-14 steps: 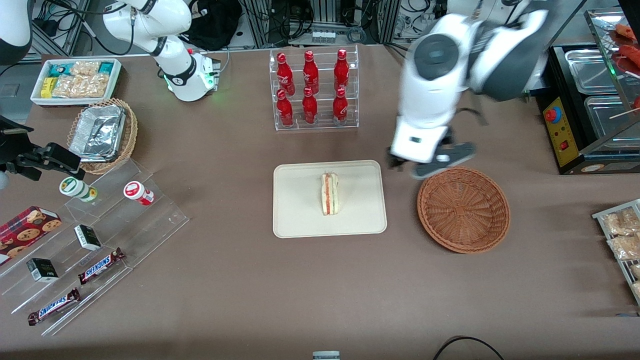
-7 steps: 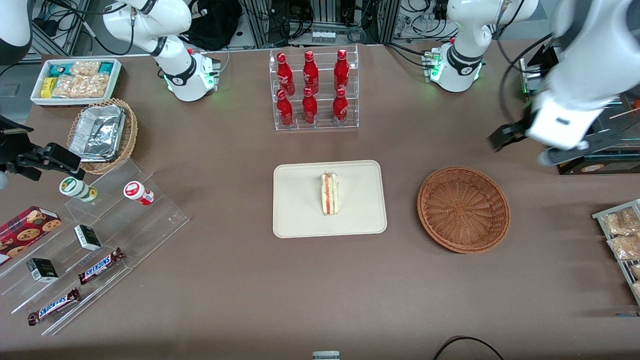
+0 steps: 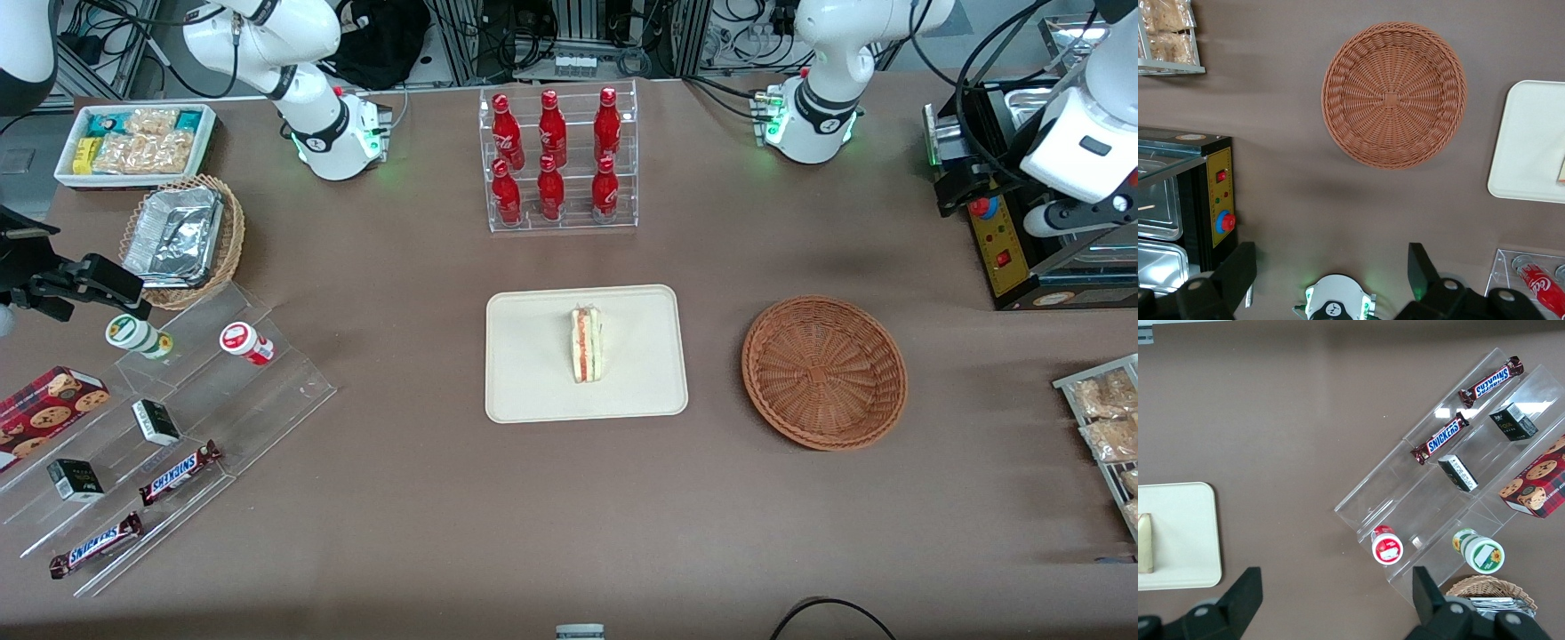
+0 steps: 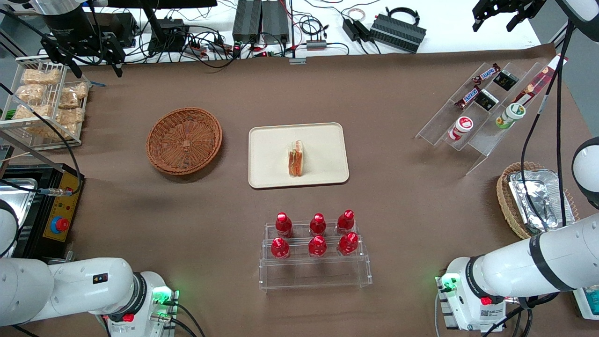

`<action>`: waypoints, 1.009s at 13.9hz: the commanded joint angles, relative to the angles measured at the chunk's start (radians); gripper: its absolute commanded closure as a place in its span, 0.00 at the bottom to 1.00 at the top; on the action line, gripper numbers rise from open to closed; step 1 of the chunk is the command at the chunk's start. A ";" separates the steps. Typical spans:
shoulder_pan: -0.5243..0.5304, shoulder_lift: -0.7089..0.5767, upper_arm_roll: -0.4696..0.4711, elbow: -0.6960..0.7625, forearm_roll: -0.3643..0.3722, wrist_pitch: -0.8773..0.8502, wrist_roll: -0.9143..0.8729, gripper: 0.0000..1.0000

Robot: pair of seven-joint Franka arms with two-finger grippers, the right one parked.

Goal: Place sandwich from basket to tray

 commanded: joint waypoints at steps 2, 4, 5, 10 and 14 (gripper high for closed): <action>0.008 0.037 -0.014 0.042 -0.007 0.009 0.021 0.00; -0.030 0.127 -0.007 0.157 0.002 0.011 0.030 0.00; -0.043 0.172 0.018 0.224 0.002 0.008 0.029 0.00; -0.077 0.201 0.100 0.291 -0.003 0.005 0.134 0.00; -0.069 0.088 0.169 0.172 -0.010 -0.017 0.170 0.00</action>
